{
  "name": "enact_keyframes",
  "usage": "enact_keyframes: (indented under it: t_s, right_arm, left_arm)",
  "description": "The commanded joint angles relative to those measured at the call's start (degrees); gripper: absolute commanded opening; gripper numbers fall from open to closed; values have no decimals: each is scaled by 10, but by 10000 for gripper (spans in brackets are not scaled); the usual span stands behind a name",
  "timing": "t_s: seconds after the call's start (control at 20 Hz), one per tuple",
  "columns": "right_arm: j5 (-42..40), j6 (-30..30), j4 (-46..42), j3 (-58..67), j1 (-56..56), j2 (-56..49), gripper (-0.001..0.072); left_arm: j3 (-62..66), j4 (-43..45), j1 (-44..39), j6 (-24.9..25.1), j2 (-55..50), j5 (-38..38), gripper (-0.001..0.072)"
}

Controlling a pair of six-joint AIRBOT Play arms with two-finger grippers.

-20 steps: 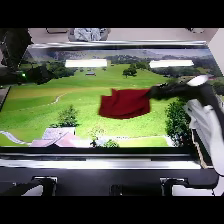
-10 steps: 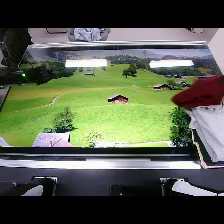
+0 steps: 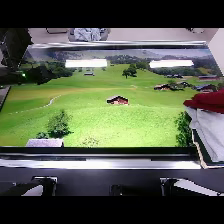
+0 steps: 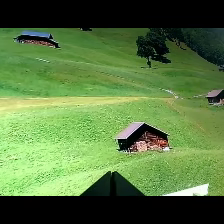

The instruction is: Fold the shirts.

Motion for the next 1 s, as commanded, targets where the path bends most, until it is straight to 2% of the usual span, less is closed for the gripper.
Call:
enact_keyframes:
  t_s: [0.0, 0.1, 0.35, 0.4, 0.45, 0.5, 0.6, 0.75, 0.8, 0.85, 0.95]
  right_arm:
    - [33, 20, -73, 1, -26, 1, 42]
    - [87, -17, -202, -22, -10, 3, 44]
    - [66, -55, -380, -257, -9, 81, 45]
    - [43, -55, -401, -310, -10, 97, 77]
    - [14, -57, -418, -355, -10, 110, 301]
    - [-10, -68, -414, -385, -10, 117, 666]
    - [-67, -110, -404, -382, -8, 117, 698]
    - [-196, -163, -341, -266, 7, 117, 698]
    - [-254, -179, -323, -216, 35, 117, 695]
    - [-305, -195, -313, -172, 80, 117, 693]
    - [-362, -207, -313, -131, 205, 117, 691]
  left_arm:
    - [0, 0, 0, 1, 1, 0, 27]
    - [0, 0, 0, 2, 1, 0, 27]
    - [0, -2, 0, 5, 2, -9, 27]
    - [0, -4, 0, 5, 2, -9, 27]
    - [0, -10, 0, 5, 2, -9, 27]
    - [0, -19, 0, 5, 2, -9, 28]
    - [9, -32, 0, 5, 3, -11, 28]
    - [72, -23, -7, 25, 2, -4, 26]
    - [104, 19, -14, 23, 1, 2, 25]
    - [135, 99, -30, -2, -3, 10, 25]
    - [172, 304, -75, -90, -21, 1, 25]
